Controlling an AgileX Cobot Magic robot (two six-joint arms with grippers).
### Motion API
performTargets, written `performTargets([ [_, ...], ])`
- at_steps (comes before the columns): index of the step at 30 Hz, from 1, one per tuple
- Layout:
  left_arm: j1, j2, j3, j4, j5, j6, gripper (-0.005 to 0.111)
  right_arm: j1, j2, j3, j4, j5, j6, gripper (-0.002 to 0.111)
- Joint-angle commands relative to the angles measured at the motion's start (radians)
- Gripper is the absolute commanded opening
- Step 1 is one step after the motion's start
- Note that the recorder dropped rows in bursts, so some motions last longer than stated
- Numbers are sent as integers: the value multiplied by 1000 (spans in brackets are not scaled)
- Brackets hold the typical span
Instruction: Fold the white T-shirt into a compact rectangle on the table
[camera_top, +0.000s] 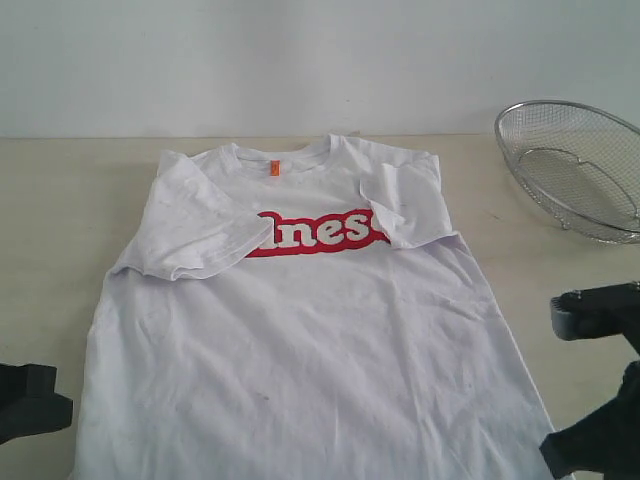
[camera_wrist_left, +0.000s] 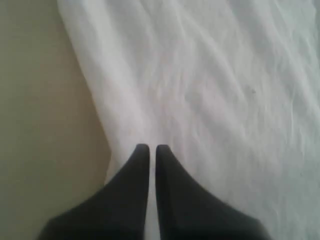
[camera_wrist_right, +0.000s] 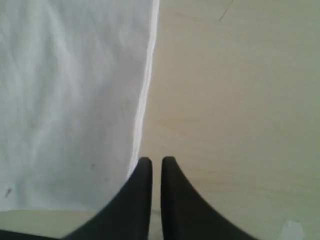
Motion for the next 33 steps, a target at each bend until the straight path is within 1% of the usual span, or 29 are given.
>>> performTargets([
  [1, 0, -8, 10, -18, -13, 12, 5, -3, -9, 20, 141, 29, -39, 25],
  [2, 0, -8, 10, -18, -13, 23, 5, -3, -9, 20, 158, 36, -40, 39],
  [4, 0, -8, 10, -18, -13, 36, 5, -3, -9, 20, 162, 43, -28, 49],
  [8, 0, -8, 12, -2, -25, 35, 5, -3, -9, 20, 202, 38, 48, 50],
  [9, 0, -8, 16, 25, -45, -2, 5, -3, -9, 20, 206, 56, 55, 50],
  [11, 0, -8, 28, 40, -84, -34, 5, -3, -9, 20, 163, 84, 66, 50],
  [13, 0, -8, 28, 40, -84, -36, 5, -3, 8, 20, 137, 94, 110, 50],
  [15, 0, -8, 28, 40, -78, -36, 5, -3, 62, 20, 146, 97, 110, 50],
  [25, 0, -8, 28, 34, -80, -36, 5, -3, 263, 20, 167, 4, 78, 50],
  [26, 0, -8, 28, 34, -80, -36, 5, -3, 279, 20, 191, -7, 59, 50],
  [27, 0, -8, 28, 34, -80, -36, 5, -3, 305, 20, 239, -19, 0, 50],
  [30, 0, -8, 28, 34, -80, -36, 5, -3, 356, 20, 270, -66, -47, 49],
  [31, 0, -8, 28, 34, -80, -36, 5, -3, 373, 20, 270, -84, -54, 39],
  [32, 0, -8, 28, 34, -80, -36, 5, -3, 383, 20, 266, -93, -62, 32],
  [33, 0, -8, 28, 34, -84, -36, 5, -3, 396, 20, 263, -126, -97, 2],
])
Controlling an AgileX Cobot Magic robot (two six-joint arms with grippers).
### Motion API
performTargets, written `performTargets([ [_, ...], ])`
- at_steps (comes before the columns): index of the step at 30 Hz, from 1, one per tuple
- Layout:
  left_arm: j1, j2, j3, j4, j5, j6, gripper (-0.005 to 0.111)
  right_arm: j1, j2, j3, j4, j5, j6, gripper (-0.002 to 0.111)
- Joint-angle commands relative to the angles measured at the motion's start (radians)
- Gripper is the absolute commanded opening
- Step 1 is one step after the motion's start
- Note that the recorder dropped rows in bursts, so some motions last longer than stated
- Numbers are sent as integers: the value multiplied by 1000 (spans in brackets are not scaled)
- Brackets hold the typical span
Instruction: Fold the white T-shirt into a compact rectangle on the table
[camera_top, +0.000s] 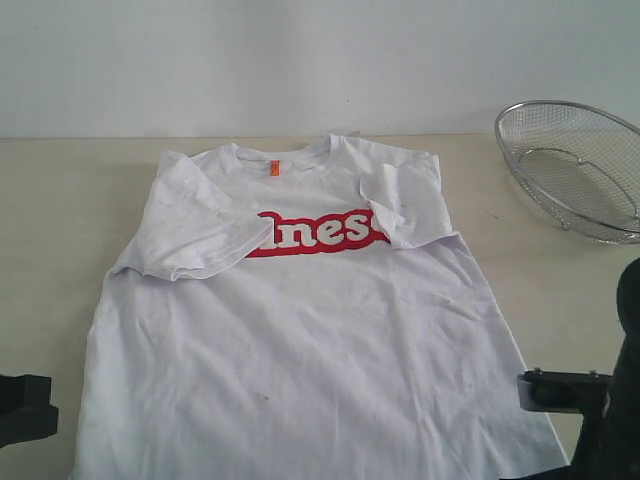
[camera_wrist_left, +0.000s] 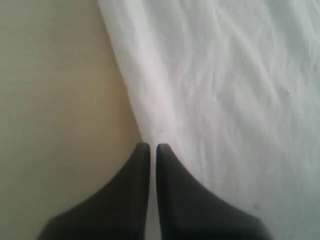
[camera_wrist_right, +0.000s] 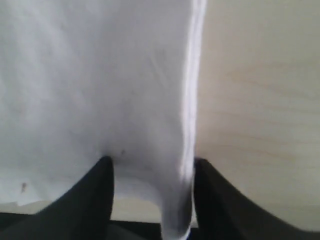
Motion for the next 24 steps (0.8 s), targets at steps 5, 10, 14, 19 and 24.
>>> performTargets([
  [5, 0, -8, 4, 0, -24, -8, 5, -1, -4, -10, 4, -149, -177, 0],
  [10, 0, -8, 4, 0, -33, -6, 5, -1, -179, -123, 11, -42, -179, 0],
  [14, 0, -8, 4, 0, -45, -6, 5, -1, -256, -204, 26, -39, -187, 0],
  [19, 0, -8, 4, 0, -51, -6, 5, -1, -239, -300, 22, -132, -221, 0],
  [24, 0, -8, 4, 0, -67, -6, 5, -1, -130, -416, 1, -232, -258, 0],
])
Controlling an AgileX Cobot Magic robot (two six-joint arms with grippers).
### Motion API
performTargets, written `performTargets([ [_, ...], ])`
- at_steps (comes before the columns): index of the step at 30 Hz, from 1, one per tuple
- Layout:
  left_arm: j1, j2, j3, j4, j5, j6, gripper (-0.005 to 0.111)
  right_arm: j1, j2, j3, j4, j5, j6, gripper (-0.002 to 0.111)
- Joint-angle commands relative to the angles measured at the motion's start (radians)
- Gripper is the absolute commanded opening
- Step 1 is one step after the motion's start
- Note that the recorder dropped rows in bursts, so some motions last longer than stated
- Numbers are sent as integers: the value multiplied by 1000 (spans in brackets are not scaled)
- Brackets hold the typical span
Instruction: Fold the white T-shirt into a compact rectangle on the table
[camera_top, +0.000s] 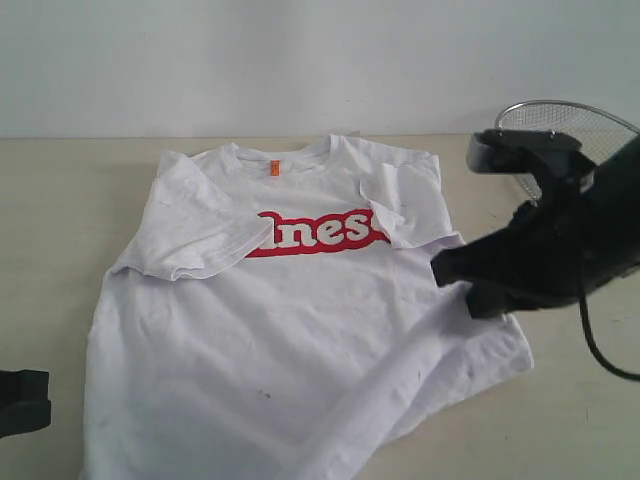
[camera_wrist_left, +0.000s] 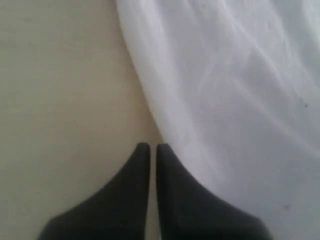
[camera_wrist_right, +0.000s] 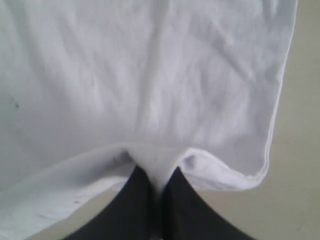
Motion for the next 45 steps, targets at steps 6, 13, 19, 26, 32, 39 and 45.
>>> performTargets([
  [6, 0, -8, 4, 3, -16, -6, 5, -1, 246, -259, -29, -150, -58, 0],
  [13, 0, -8, 4, 6, -12, -6, 5, -17, 407, -468, -84, -180, -55, 0],
  [19, 0, -8, 4, 6, -12, -6, 5, -82, 492, -624, -78, -180, -49, 0],
  [26, 0, -8, 4, 6, -18, -6, 5, -123, 566, -757, -73, -183, -45, 0],
  [32, 0, -8, 4, 6, -18, -6, 5, -132, 654, -858, -71, -183, -45, 0],
  [39, 0, -8, 4, 6, -16, -6, 5, -136, 764, -967, -74, -210, -43, 0],
  [45, 0, -8, 4, 6, -8, -12, 5, -182, 807, -1000, -97, -208, 32, 0],
])
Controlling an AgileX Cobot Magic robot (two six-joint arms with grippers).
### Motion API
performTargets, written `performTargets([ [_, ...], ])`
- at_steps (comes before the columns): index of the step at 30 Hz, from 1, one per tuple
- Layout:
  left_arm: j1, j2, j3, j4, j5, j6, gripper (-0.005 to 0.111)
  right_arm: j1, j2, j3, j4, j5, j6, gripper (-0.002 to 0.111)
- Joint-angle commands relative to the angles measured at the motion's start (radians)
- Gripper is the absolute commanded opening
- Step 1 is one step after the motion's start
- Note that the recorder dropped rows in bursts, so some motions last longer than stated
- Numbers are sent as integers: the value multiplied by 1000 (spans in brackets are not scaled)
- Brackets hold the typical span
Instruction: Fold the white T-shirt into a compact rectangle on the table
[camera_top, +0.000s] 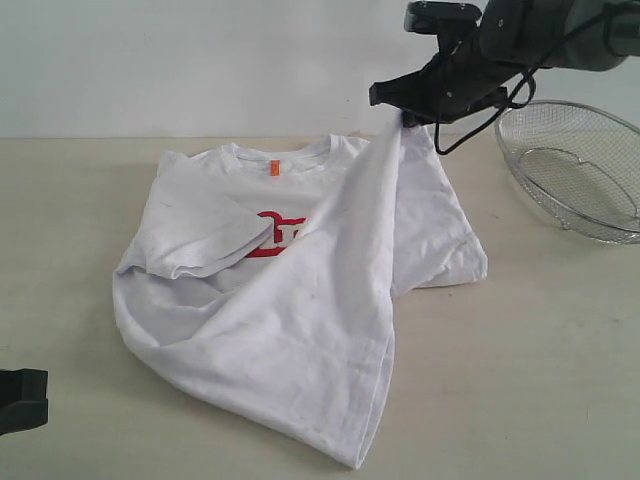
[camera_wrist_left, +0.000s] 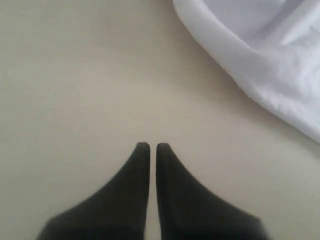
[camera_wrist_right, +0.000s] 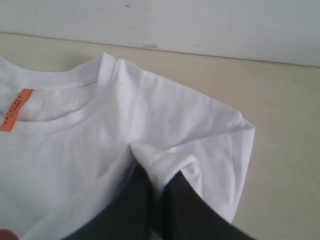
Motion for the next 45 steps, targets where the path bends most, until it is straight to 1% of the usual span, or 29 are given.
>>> performTargets([
  [1, 0, -8, 4, 4, 9, -12, 5, -50, 9, -17, -32, -14, 54, 0],
  [3, 0, -8, 4, 4, 9, -12, 5, -66, 9, -17, -30, -10, 58, 0],
  [8, 0, -8, 4, 4, 9, -12, 5, -68, 26, -17, -28, 8, 30, 0],
  [9, 0, -8, 4, 4, 9, -12, 5, -67, 35, -17, -25, 16, 21, 1],
  [11, 0, -8, 4, 4, 9, -12, 5, -67, 45, -17, -7, 25, -16, 7],
  [12, 0, -8, 4, 4, 9, -12, 5, -67, 51, -17, -3, 28, -39, 13],
  [14, 0, -8, 4, 4, 9, -12, 5, -67, 55, -17, -3, 18, -60, 30],
  [17, 0, -8, 4, 4, 3, -12, 5, -67, 55, -18, -3, -19, -60, 67],
  [18, 0, -8, 4, 4, 0, -12, 5, -67, 48, -23, -3, -19, -51, 74],
  [19, 0, -8, 4, 4, -2, -12, 5, -67, 42, -31, -3, 3, -38, 75],
  [21, 0, -8, 4, 4, 13, -12, 5, -67, 23, -57, -13, 84, -15, 69],
  [22, 0, -8, 4, 4, 26, -12, 5, -67, 11, -70, -26, 142, -3, 62],
  [24, 0, -8, 2, -30, 67, 13, 5, -67, -11, -89, -42, 253, 41, 44],
  [25, 0, -8, -1, -50, 89, 34, 5, -67, -23, -88, -52, 304, 49, 30],
  [26, 0, -8, -3, -99, 124, 76, 5, -67, -30, -88, -60, 349, 33, 12],
  [27, 0, -8, -4, -143, 147, 116, 5, -67, -35, -88, -63, 379, 11, 1],
  [29, 0, 6, -4, -250, 213, 202, 5, -67, -36, -86, -63, 434, -36, 1],
  [32, 0, 54, -4, -370, 260, 294, 5, -67, -36, -86, -63, 489, -58, 0],
  [34, 0, 101, -4, -448, 273, 369, 5, -67, -36, -86, -63, 500, -61, 0],
  [36, 0, 170, -4, -523, 335, 452, 6, -67, -36, -86, -63, 506, -70, 0],
  [38, -9, 250, -4, -617, 433, 565, 14, -67, -38, -86, -61, 511, -78, 0],
  [40, -39, 325, -5, -682, 470, 668, 24, -67, -39, -86, -56, 511, -85, 0],
  [41, -59, 366, -12, -682, 468, 715, 30, -67, -40, -86, -56, 511, -88, 0],
  [43, -82, 435, -41, -682, 449, 729, 40, -67, -43, -86, -56, 514, -96, 0],
  [45, -100, 500, -80, -682, 448, 729, 45, -67, -49, -86, -56, 515, -104, 0],
])
